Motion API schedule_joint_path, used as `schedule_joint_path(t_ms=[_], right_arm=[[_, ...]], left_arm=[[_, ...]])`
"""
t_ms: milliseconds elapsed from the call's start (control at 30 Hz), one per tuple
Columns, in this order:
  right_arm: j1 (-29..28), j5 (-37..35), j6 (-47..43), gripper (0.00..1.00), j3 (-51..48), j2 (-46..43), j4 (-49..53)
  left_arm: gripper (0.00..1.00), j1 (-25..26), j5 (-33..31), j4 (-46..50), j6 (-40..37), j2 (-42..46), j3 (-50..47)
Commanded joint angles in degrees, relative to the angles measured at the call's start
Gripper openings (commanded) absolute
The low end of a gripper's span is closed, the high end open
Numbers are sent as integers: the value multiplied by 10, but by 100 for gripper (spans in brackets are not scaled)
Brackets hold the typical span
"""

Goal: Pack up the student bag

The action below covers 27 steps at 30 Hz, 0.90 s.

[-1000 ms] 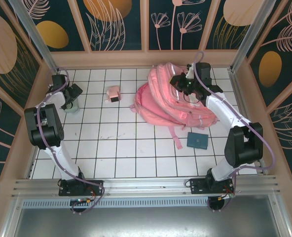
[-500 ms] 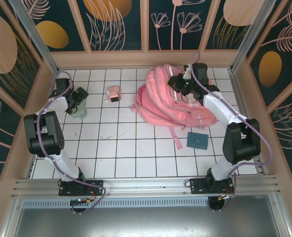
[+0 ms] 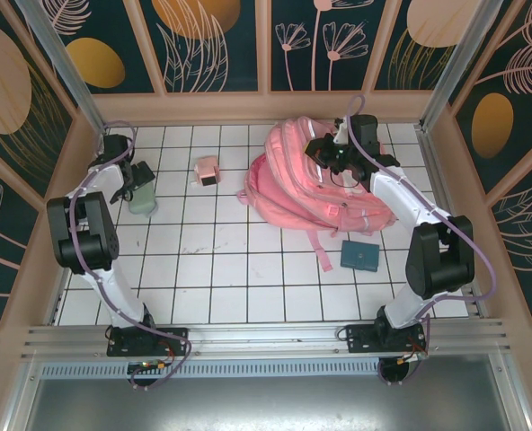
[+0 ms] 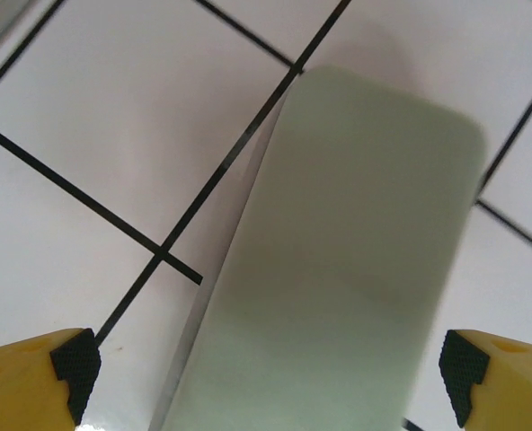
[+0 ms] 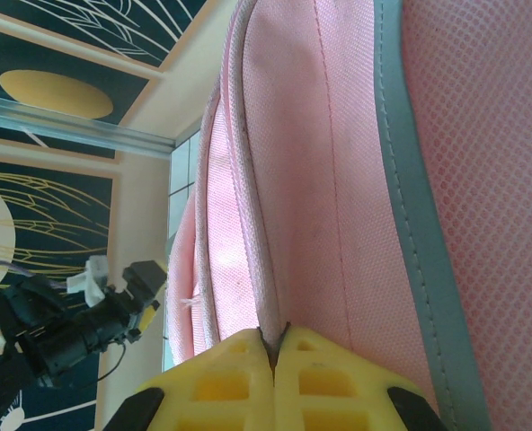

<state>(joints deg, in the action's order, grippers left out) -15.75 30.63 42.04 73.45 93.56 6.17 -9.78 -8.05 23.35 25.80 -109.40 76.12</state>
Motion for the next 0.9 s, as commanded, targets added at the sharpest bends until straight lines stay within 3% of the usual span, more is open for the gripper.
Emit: schedule_joint_path(t_ms=[0,467,867], right_arm=[[-6,36,-11,0,18,1,-47],[-2,47,-10,0,27,17,-47],[-1,56,-11,0,33,27,-49]], left_arm=[[99,0,-10,15,-36,-20,9],[98,0,51,-10,-41,15,-5],[99,0,18,2,-59,-42,-3]])
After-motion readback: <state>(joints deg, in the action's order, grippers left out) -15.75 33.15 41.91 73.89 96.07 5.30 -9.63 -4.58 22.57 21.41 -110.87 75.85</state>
